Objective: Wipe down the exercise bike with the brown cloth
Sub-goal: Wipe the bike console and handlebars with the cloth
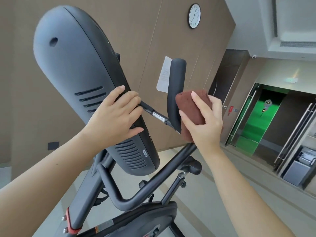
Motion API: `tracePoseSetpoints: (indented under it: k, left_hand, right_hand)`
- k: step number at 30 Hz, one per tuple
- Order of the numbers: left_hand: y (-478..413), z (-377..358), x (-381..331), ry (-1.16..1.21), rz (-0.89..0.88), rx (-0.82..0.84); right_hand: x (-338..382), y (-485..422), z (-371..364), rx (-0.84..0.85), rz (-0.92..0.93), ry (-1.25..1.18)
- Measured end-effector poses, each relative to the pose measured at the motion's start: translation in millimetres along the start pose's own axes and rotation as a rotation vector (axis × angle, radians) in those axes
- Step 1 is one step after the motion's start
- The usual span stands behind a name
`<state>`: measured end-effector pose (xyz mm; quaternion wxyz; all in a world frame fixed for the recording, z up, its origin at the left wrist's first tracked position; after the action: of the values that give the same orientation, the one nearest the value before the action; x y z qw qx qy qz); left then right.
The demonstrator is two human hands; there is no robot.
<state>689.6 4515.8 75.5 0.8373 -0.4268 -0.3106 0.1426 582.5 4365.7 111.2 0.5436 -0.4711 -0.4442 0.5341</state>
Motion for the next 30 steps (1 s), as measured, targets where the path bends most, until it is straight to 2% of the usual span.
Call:
tracePoseSetpoints:
  k: [3,6,12,18,22,30]
  left_hand:
    - [0.6,0.2,0.0,0.001,-0.003,0.001]
    - [2.2,-1.0,1.0,0.016,-0.002,-0.012]
    - [3.2,-2.5,1.6,0.009,0.007,-0.049]
    - [4.2,-2.5,0.3,0.019,0.000,-0.095]
    - [5.3,-1.9,1.4,0.010,-0.007,-0.092]
    - [5.6,0.5,1.1,0.002,0.000,-0.072]
  right_hand:
    - [12.7,-49.3,-17.3,0.016,-0.098,0.026]
    - [14.8,-54.9,-32.9,0.077,-0.105,0.054]
    - [17.3,-28.4,-28.7,0.265,0.120,0.137]
    - [46.2,-76.8,-19.3,0.133,0.213,0.204]
    - [66.7,-77.8,-42.2,0.156,0.343,0.448]
    - [56.1,12.1,-48.6,0.281,0.594,0.539]
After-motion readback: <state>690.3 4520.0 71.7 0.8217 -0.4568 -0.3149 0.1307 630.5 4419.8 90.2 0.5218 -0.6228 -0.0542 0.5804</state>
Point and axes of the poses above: each hand's wrist, its own y-axis away from the middle knuckle, its own z-axis out of the back of the hand, x = y × z, the point moved 9 cm from there along -y, towards the middle knuckle, and after that the axes turned 13 degrees about y, right-handed, at the moved point
